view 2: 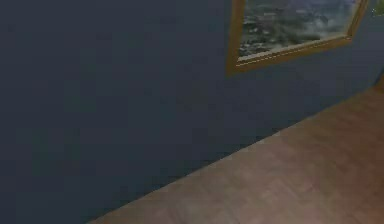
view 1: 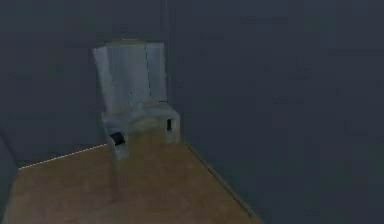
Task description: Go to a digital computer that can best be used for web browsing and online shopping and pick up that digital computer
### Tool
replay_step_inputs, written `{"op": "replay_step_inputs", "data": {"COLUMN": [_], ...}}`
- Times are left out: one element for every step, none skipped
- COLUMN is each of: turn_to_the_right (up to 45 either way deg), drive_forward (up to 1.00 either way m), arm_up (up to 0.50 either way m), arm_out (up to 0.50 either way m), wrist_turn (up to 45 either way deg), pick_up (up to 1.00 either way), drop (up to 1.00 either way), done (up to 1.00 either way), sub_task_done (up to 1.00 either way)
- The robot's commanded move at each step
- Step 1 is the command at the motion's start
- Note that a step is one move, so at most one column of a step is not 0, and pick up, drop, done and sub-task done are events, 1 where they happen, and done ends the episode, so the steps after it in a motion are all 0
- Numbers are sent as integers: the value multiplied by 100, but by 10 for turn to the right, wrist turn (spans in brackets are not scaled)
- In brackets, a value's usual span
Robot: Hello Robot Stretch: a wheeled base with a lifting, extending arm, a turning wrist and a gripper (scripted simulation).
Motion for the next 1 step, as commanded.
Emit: {"op": "replay_step_inputs", "data": {"turn_to_the_right": [450], "drive_forward": [0], "arm_up": [0], "arm_out": [0], "wrist_turn": [0], "pick_up": [0], "drop": [0], "done": [0], "sub_task_done": [0]}}
